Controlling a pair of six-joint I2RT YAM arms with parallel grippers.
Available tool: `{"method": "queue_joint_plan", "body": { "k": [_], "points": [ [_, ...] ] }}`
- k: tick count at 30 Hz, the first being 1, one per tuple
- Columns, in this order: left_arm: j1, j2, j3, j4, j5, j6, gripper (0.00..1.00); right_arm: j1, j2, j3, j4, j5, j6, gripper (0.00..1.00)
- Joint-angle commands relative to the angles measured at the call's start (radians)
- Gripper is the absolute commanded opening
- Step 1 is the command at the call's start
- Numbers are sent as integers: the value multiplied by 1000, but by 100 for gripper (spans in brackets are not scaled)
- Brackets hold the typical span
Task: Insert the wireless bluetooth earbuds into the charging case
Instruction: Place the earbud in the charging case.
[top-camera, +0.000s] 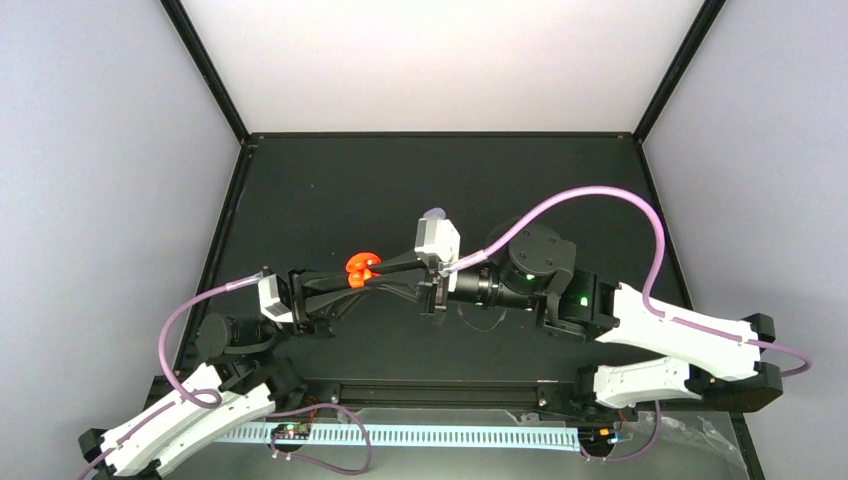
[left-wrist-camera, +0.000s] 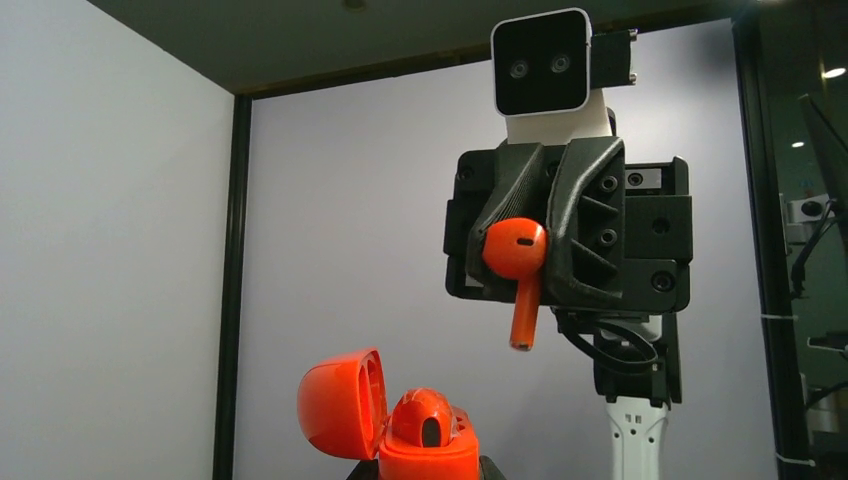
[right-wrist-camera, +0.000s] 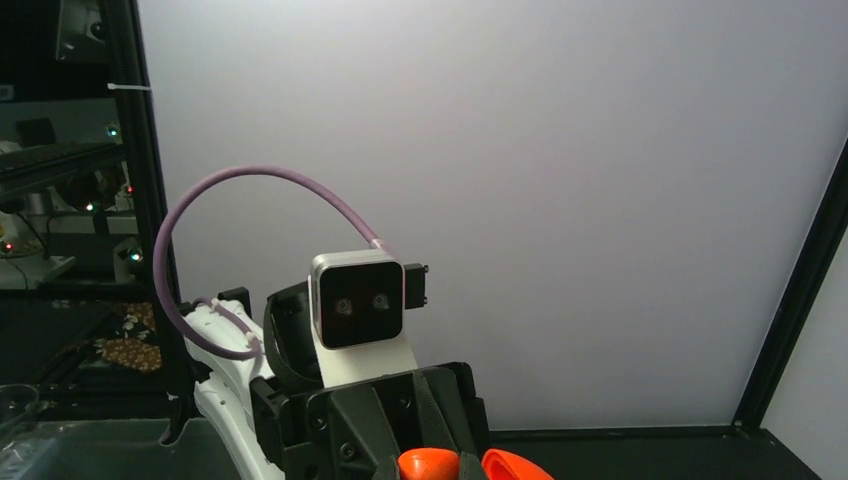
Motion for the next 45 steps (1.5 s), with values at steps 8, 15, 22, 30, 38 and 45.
{"method": "queue_joint_plan", "body": {
  "k": [8,15,22,30,38,45],
  "points": [
    [-5,-22,30,-5,91,50,2,15,21,30,6,44,-13,1],
    [-5,-22,33,-2,95,55,1,18,15,25,0,53,-11,1],
    [-5,-24,33,7,70,44,2,20,4,6,-1,75,-15,1],
    [-5,-28,32,12,48,37,2,20,4,-4,-7,93,-11,1],
    [-5,-30,32,16,28,20,2,20,7,-6,-12,113,-4,1],
    [-6,-29,35,16,24,13,2,20,16,-2,-21,110,2,1]
  ]
}}
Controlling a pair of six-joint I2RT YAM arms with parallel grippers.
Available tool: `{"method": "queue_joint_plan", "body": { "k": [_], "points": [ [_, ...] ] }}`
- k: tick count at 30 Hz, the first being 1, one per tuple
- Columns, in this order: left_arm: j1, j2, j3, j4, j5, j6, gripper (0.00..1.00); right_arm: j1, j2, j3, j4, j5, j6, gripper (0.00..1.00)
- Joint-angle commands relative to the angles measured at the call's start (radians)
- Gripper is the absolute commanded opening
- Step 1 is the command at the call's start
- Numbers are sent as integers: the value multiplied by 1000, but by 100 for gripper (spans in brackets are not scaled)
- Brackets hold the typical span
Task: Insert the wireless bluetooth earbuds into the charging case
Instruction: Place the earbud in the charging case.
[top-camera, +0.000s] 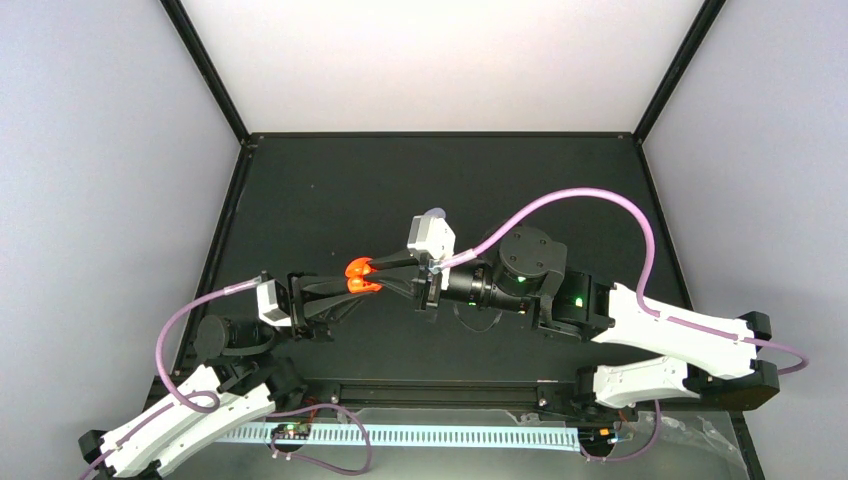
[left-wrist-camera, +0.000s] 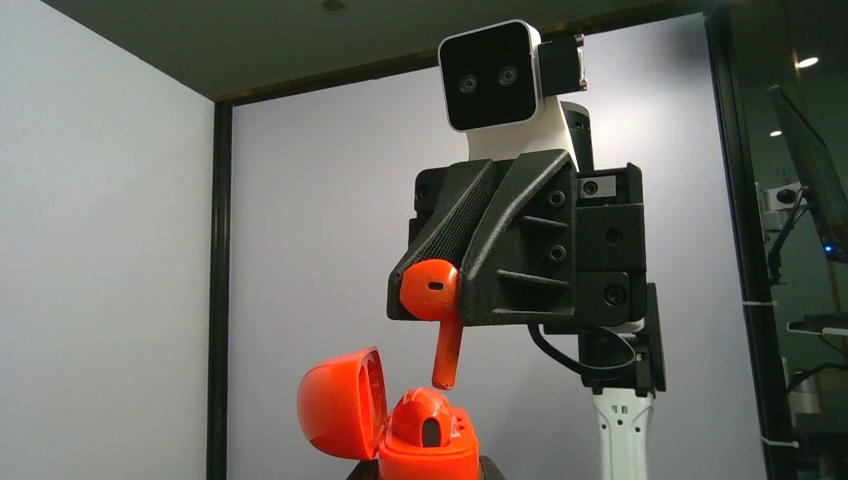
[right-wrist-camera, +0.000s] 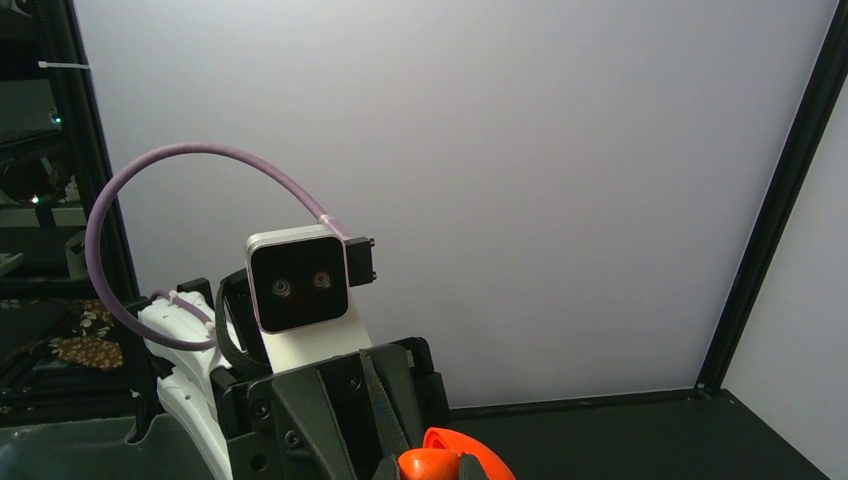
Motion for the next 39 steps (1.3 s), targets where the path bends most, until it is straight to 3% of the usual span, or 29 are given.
{"method": "queue_joint_plan", "body": {
  "k": [1,25,39],
  "points": [
    [-5,-12,36,26,-16,-10,2,7,-1,-5,0,19,1,1],
    [-5,-7,60,13,-37,-7,1,7,29,5,-45,42,0,1],
    [-5,-7,59,1,-47,-16,2,7,31,34,-95,99,17,19]
  ]
}}
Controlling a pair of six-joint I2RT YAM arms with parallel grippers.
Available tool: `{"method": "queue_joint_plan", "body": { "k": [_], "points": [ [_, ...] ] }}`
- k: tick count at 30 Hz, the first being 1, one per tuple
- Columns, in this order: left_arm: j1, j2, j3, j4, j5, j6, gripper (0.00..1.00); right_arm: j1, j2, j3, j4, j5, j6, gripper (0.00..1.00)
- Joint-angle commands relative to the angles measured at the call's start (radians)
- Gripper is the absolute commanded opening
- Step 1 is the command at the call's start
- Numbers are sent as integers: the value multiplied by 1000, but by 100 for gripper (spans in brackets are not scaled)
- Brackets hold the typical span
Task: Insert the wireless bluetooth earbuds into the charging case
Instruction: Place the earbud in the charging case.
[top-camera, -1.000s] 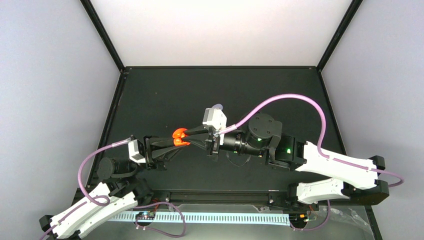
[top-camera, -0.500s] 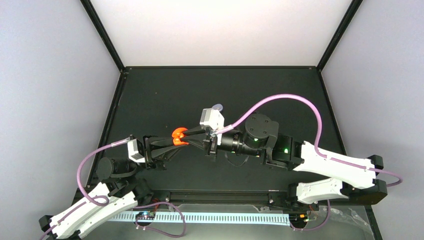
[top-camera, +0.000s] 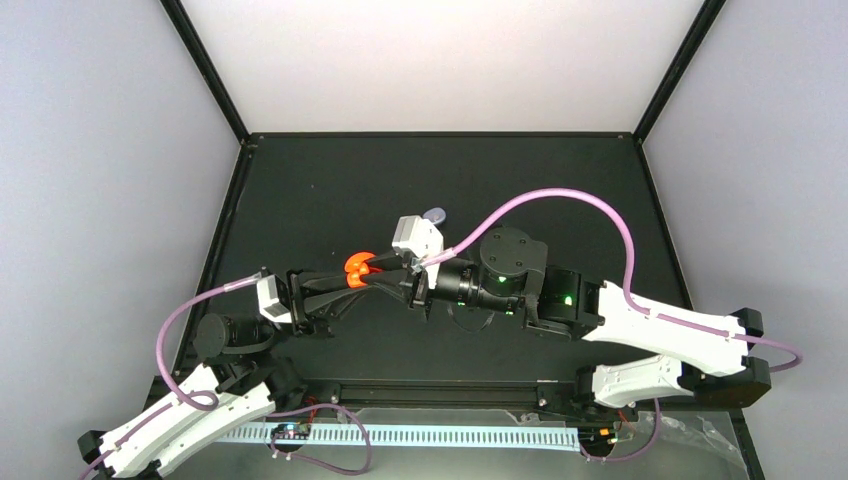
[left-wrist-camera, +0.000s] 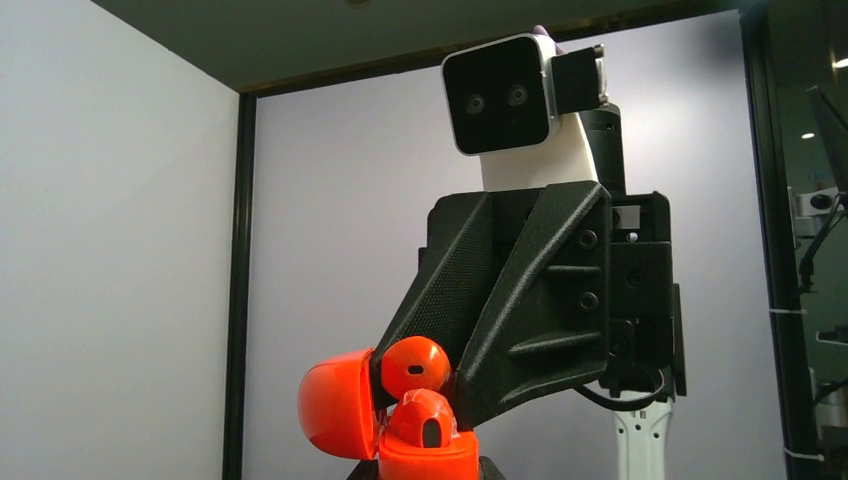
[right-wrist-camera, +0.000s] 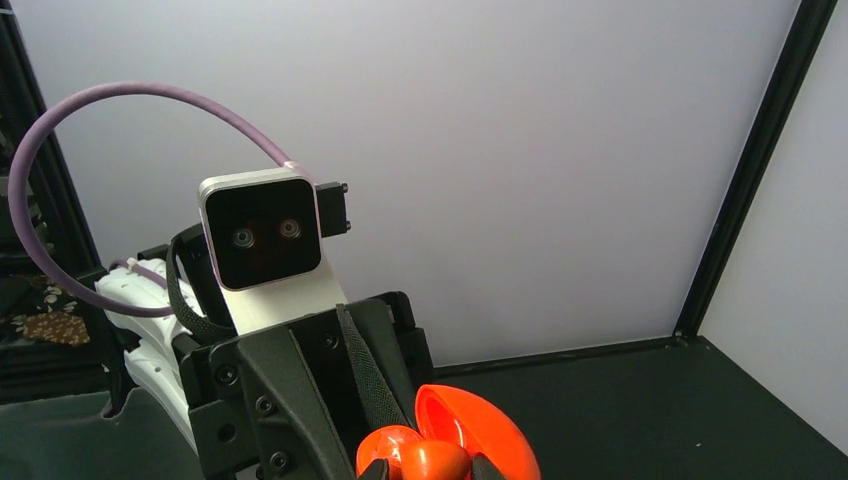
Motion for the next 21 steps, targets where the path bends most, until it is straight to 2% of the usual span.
{"method": "queue_joint_plan", "body": {
  "k": [1,12,21],
  "points": [
    [-6,-8,46,30,-4,-9,2,4,-12,14,-26,38,8,21],
    [-6,4,42,24,-7,-16,1,3,-37,36,-55,82,16,41],
    [-6,11,40,26,-10,-14,2,4,-71,41,-75,115,16,51]
  ]
}}
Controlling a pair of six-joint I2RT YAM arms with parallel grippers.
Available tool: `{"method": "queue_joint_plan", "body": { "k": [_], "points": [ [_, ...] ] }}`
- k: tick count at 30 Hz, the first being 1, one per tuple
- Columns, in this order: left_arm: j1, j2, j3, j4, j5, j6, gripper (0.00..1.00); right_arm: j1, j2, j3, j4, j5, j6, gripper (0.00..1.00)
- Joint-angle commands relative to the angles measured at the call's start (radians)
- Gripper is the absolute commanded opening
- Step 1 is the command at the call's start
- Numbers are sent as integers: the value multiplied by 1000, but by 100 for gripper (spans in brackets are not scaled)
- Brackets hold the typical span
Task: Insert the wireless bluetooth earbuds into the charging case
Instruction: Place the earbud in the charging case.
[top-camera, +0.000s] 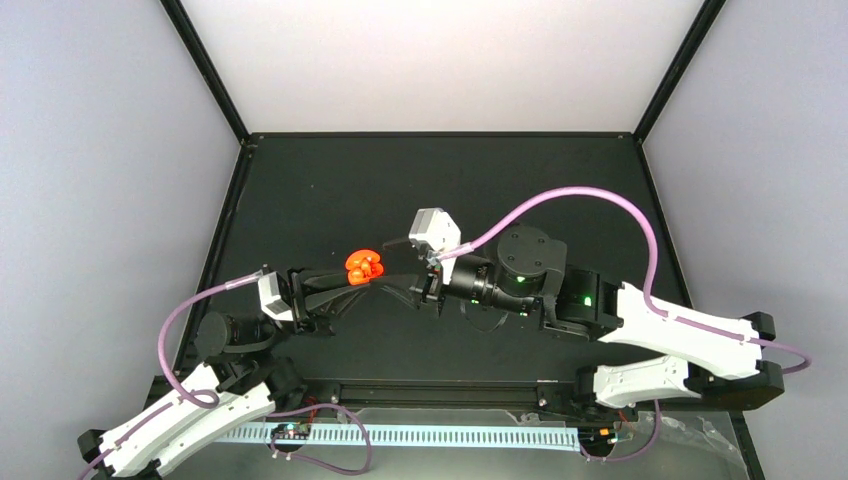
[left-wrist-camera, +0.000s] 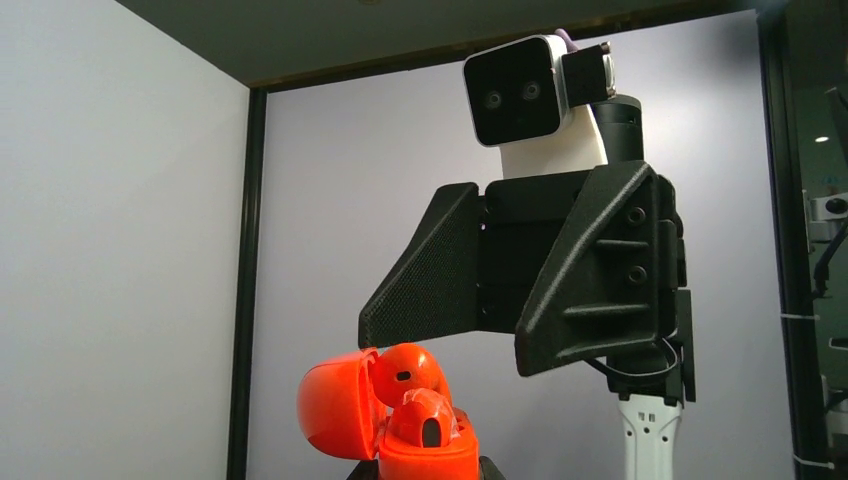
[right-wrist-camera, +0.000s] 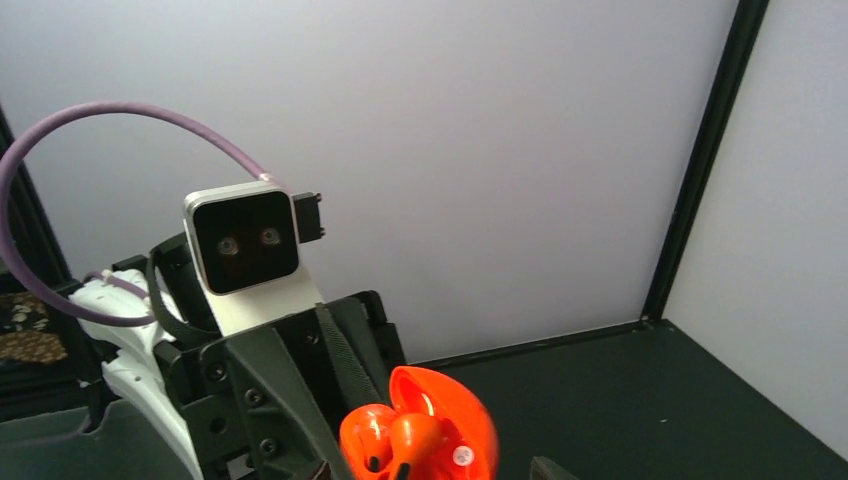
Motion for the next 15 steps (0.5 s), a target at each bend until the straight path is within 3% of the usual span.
{"method": "queue_joint_plan", "body": {
  "k": [1,8,15],
  "points": [
    [-5,2,38,32,11,-10,1,-2,-36,28,-18,56,-5,53],
    [-6,-9,36,27,18,-14,2,-1,-74,44,-41,92,-7,61],
    [-5,-7,34,23,48,-23,1,-2,-83,115,-146,113,4,76]
  ]
}}
